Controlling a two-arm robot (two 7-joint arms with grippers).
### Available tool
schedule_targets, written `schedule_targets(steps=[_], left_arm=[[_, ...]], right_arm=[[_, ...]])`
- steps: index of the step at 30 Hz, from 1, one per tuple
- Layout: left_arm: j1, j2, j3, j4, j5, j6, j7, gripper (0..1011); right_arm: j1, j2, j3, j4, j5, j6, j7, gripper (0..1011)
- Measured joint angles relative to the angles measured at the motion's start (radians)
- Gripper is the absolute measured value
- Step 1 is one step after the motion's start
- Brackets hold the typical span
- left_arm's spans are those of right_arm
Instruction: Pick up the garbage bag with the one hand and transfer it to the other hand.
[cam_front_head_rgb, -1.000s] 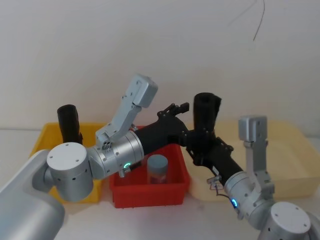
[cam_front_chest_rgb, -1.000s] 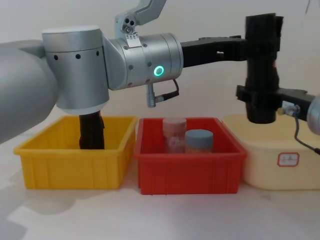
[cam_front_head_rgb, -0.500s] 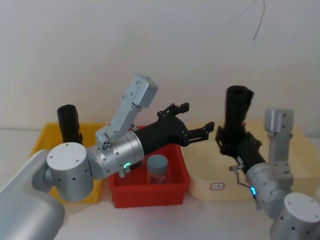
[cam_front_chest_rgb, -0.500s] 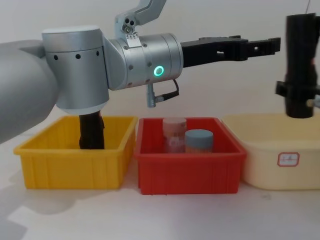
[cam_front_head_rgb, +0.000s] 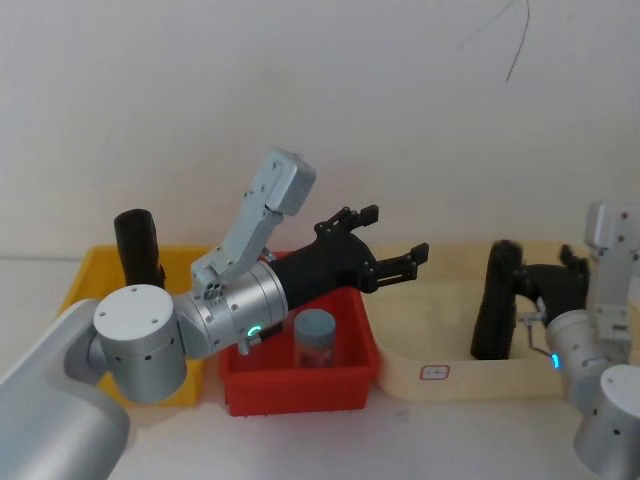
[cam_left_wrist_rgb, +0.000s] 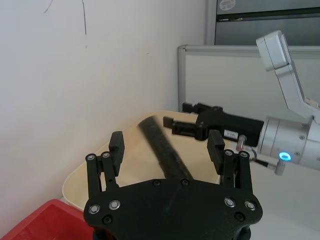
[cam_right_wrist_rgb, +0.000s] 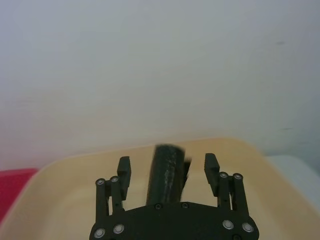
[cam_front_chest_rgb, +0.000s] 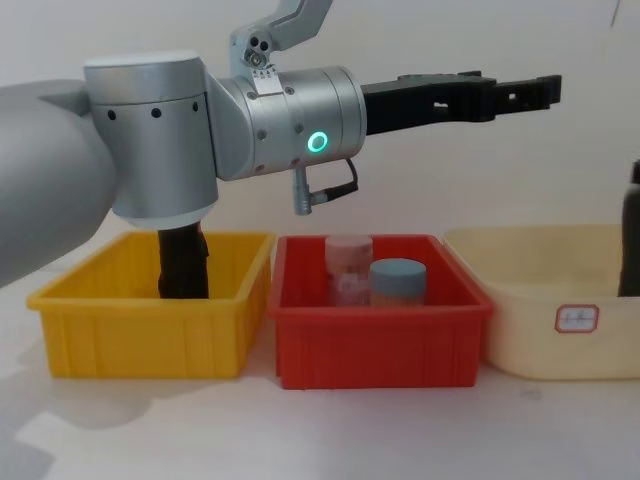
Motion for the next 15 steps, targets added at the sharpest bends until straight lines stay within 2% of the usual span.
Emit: schedule_targets(steps=[5,9,15], left_arm=[[0.002,0.001,0.000,-0.002,0.000,0.000,0.001,1001],[0.010,0.006,-0.003,-0.014,-0.001,0.000,0.014,1001],[0.037,0.024,-0.016,-0.056,0.000,0.005,0.057,1001]], right_arm=[[0.014,0.008,0.015,0.007,-0.028,-0.012,-0.039,994],[0.021,0.014,0.022,-0.004,-0.051,-0.033,-0.062,1000],[0.021,0.018,0.020,-0.035,-0.066,-0.050,-0.066,1000]])
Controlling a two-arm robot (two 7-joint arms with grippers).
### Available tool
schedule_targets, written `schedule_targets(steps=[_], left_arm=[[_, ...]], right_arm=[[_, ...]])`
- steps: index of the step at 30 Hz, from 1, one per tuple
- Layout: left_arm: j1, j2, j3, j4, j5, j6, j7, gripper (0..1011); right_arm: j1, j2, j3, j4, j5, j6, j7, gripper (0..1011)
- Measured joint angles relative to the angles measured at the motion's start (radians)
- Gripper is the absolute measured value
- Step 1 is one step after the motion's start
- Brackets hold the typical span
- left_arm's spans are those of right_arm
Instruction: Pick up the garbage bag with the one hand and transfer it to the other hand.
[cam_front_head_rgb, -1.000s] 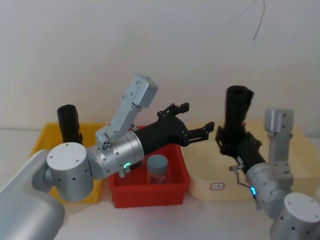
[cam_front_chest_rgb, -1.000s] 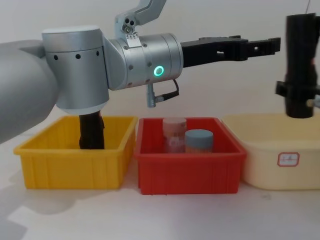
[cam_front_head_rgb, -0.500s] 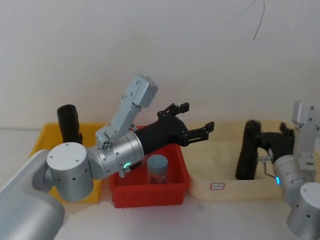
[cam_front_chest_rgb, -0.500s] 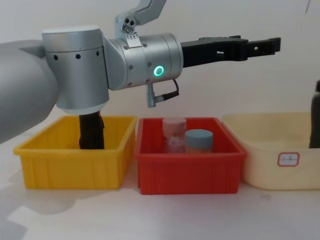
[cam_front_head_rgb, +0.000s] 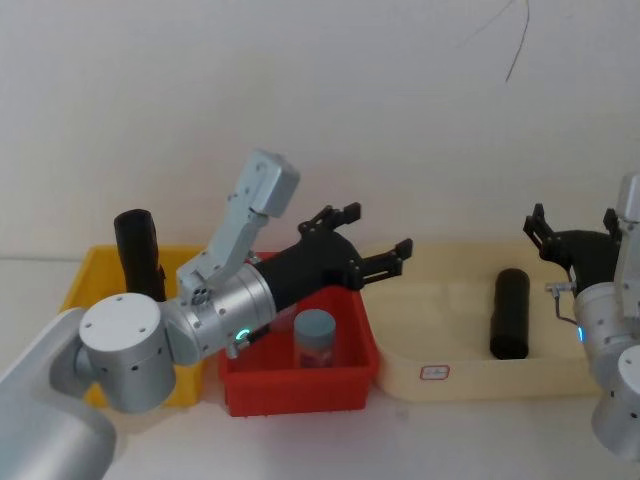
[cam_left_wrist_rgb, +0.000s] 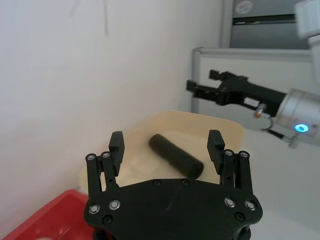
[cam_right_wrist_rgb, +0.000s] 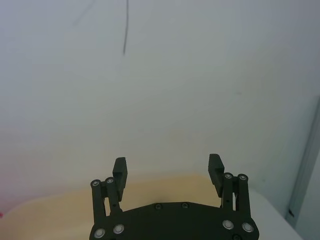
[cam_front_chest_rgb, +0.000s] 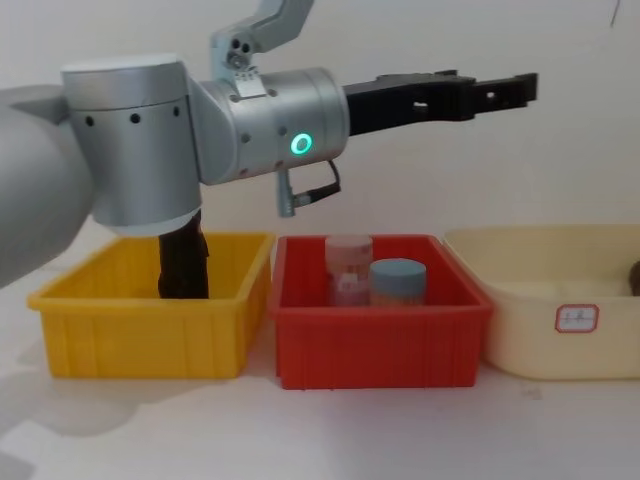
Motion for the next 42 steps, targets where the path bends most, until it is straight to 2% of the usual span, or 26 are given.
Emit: schedule_targets(steps=[11,16,31,42], left_arm=[[0.063,0.059,-0.040,-0.109,0.023,0.035,0.106,1001],[0.073,0.078,-0.054,-0.133,0.035,0.049,0.134,1001],[0.062,0.098,-0.073,-0.138,0.062,0.083,0.162,1001],[0.041,0.098,-0.075,-0.119,0.085,0.096,0.166,1001]], right_arm=[[-0.027,0.002,-0.028,-0.073,-0.005,0.001,0.054,1000],[-0.053,0.004,-0.055,-0.115,-0.002,0.018,0.100,1000],[-0.128,0.018,-0.129,-0.211,0.013,0.081,0.225,1000],[-0.191,0.038,-0.203,-0.291,0.026,0.139,0.330,1000]])
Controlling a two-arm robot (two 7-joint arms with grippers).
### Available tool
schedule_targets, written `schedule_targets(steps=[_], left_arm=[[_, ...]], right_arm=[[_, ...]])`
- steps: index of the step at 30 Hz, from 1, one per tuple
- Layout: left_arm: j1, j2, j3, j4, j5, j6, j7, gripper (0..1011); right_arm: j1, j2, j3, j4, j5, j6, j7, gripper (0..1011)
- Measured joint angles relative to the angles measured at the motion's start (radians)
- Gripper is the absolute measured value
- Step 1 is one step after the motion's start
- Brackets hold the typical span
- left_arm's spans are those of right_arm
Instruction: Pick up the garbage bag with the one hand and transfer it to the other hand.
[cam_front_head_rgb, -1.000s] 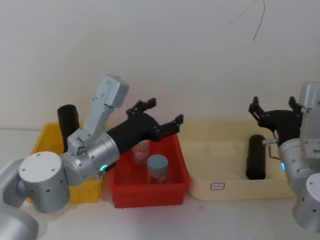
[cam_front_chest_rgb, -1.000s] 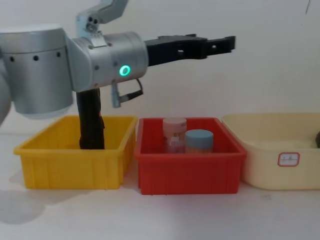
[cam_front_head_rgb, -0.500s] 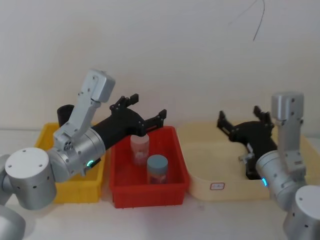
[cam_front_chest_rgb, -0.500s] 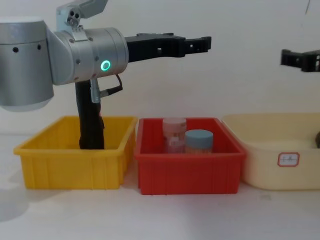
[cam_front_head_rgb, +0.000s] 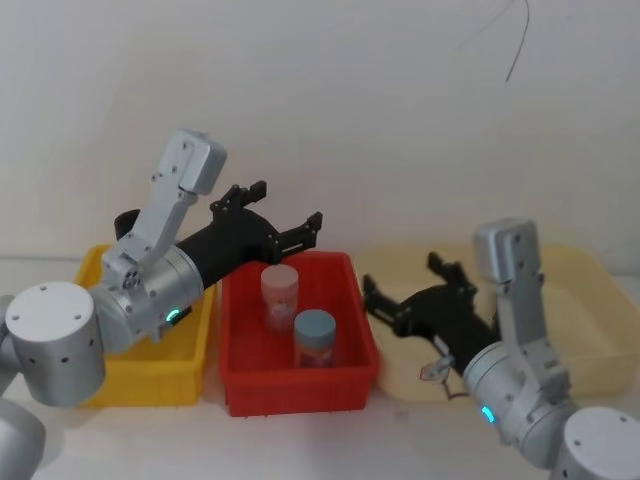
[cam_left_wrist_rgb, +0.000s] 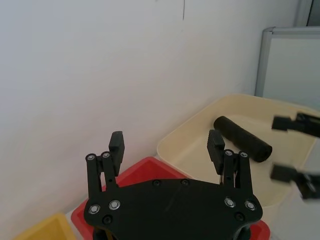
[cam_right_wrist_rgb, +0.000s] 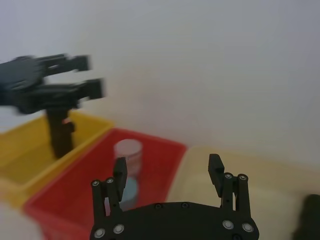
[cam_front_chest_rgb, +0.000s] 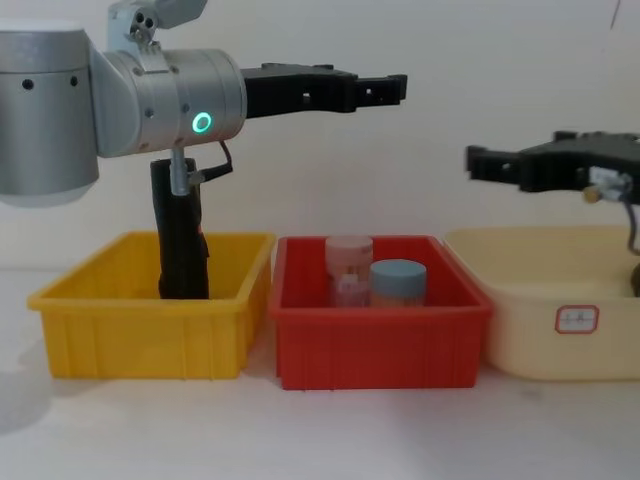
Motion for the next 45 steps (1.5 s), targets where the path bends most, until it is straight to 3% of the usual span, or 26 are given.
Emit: schedule_targets(steps=[10,23,45], left_arm=[[-0.004,0.000,-0.010,-0.002,0.017,0.021,0.015,1001],[0.018,0.010,-0.026,-0.031,0.027,0.056,0.039,1001],[0.029,0.015,-0.035,-0.045,0.032,0.074,0.050,1001]], right_arm=[[-0.038,0.009,-0.060,-0.047,0.014,0.037,0.056,999],[-0.046,0.005,-0.099,-0.050,0.027,0.056,0.079,1000],[0.061,-0.049,-0.096,0.153,0.015,0.062,0.051,1000]])
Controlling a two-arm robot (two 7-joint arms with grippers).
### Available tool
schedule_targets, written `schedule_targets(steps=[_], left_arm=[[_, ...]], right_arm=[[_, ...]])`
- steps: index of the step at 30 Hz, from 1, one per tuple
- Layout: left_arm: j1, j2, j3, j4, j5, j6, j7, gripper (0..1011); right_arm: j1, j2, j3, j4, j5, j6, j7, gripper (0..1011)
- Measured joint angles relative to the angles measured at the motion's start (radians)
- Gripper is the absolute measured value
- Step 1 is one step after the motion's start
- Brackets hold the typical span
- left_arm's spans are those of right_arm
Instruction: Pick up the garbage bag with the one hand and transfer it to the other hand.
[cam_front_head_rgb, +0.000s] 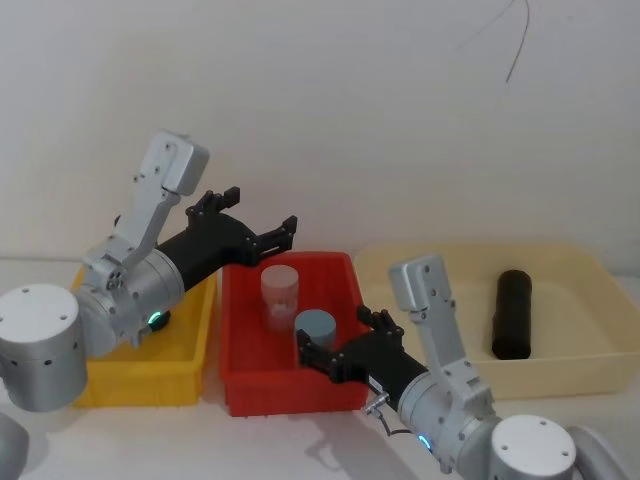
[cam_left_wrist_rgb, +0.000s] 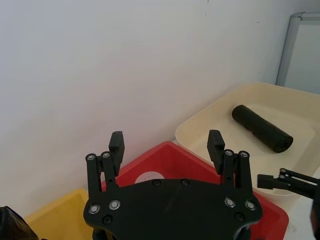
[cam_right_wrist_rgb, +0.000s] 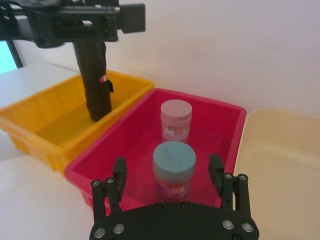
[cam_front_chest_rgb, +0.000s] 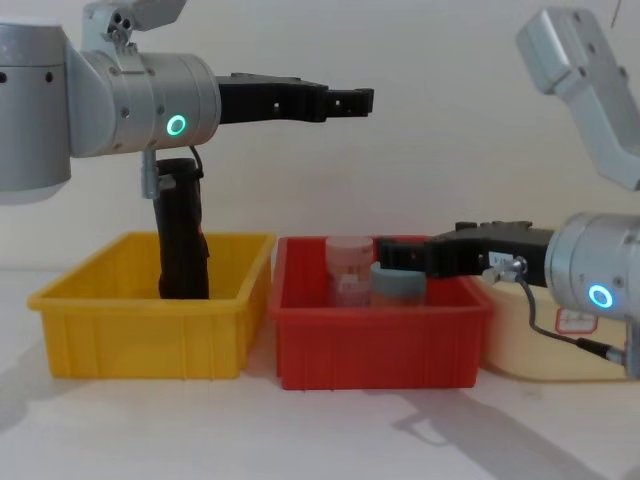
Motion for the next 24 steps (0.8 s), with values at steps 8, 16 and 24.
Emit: schedule_targets(steps=[8,16,24], left_arm=[[0.001,0.001,-0.001,-0.001,0.001,0.001,0.001,1001],[0.001,0.001,-0.002,-0.002,0.001,0.002,0.002,1001],[0.002,0.001,-0.002,-0.002,0.001,0.003,0.002,1001]], right_arm=[[0.039,-0.015,-0.001,0.074,-0.012,-0.005,-0.001,1000],[0.062,-0.024,-0.004,0.114,-0.022,-0.010,0.006,1000],[0.076,-0.030,-0.007,0.141,-0.034,-0.016,0.011,1000]])
